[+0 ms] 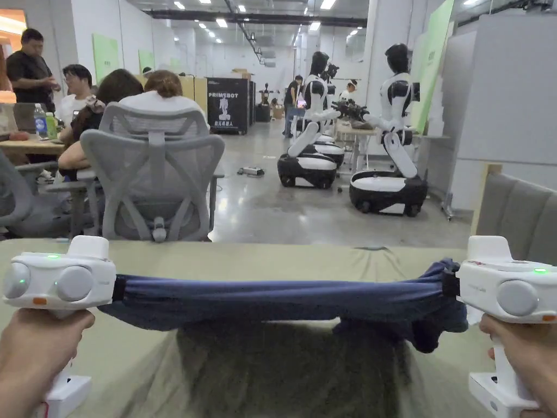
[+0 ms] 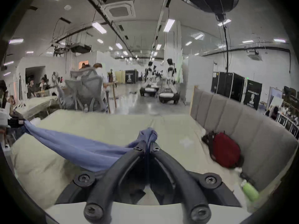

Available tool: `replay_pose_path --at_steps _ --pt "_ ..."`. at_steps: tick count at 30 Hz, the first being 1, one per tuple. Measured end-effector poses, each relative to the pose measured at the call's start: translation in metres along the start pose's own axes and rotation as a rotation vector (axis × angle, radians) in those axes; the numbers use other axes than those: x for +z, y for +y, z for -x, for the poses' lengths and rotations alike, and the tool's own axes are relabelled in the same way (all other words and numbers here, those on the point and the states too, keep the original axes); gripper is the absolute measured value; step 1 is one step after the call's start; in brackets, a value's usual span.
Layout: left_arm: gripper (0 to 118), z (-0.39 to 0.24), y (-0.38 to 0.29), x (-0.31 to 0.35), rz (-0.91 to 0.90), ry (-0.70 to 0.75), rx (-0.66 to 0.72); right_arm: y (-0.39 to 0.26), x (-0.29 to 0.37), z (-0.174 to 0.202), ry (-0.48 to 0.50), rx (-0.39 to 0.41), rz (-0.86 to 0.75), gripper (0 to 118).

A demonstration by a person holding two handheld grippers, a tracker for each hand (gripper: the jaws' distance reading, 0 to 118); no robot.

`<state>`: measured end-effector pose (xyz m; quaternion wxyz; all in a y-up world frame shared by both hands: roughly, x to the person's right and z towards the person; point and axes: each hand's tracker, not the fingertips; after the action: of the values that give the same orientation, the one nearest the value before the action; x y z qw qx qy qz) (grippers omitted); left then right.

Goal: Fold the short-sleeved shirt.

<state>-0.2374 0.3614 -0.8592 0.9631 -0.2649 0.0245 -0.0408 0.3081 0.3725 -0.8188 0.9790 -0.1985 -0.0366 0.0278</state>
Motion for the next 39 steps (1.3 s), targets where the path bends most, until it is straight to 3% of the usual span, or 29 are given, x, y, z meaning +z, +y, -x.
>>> replay_pose_path --at_steps 7,11,12,14,15,16,19,21,22,23,24,25,27,30,36,39 --pt "0 -0.002 -0.205 -0.008 0.207 0.018 0.005 -0.200 0.008 0.021 0.048 0.012 0.273 3" --pt "2 0.001 -0.250 -0.017 0.251 -0.014 0.020 -0.251 0.005 0.024 0.036 -0.037 0.309 5" --pt "11 0.000 -0.252 -0.011 0.226 -0.015 0.030 -0.252 0.009 0.025 0.022 -0.049 0.281 13" --pt "64 0.003 -0.244 0.000 0.144 0.032 0.084 -0.241 0.018 0.026 -0.009 -0.073 0.240 62" --pt "81 0.001 -0.239 0.006 0.115 0.051 0.087 -0.233 0.022 0.030 -0.008 -0.082 0.222 83" --pt "87 -0.007 -0.232 0.017 0.056 0.062 0.080 -0.224 0.027 0.035 0.008 -0.102 0.182 99" --pt "86 -0.032 -0.207 0.046 -0.083 0.014 0.074 -0.195 0.043 0.057 0.071 -0.109 0.091 104" --pt "83 -0.055 -0.196 0.061 -0.130 -0.050 0.068 -0.182 0.052 0.076 0.119 -0.078 0.049 102" --pt "69 -0.066 -0.193 0.067 -0.140 -0.069 0.047 -0.179 0.054 0.084 0.139 -0.064 0.023 89" --pt "42 -0.074 -0.191 0.070 -0.142 -0.071 0.025 -0.176 0.058 0.091 0.153 -0.039 0.008 65" --pt "11 -0.077 -0.194 0.058 -0.140 -0.076 -0.004 -0.174 0.061 0.098 0.163 -0.014 -0.008 25" --pt "0 -0.083 -0.194 0.057 -0.140 -0.068 -0.046 -0.173 0.064 0.104 0.152 0.010 -0.020 1" --pt "0 -0.088 -0.190 0.058 -0.146 -0.032 -0.068 -0.174 0.066 0.108 0.124 0.037 -0.038 1" --pt "0 -0.077 -0.179 0.056 -0.058 -0.122 -0.033 -0.170 0.065 0.105 0.179 0.026 0.002 0" --pt "0 -0.006 -0.165 0.011 0.299 -0.093 0.040 -0.172 0.060 0.097 0.163 0.056 0.057 0" --pt "0 0.018 -0.172 -0.007 0.366 -0.118 0.093 -0.176 0.052 0.090 0.169 0.044 0.083 0"
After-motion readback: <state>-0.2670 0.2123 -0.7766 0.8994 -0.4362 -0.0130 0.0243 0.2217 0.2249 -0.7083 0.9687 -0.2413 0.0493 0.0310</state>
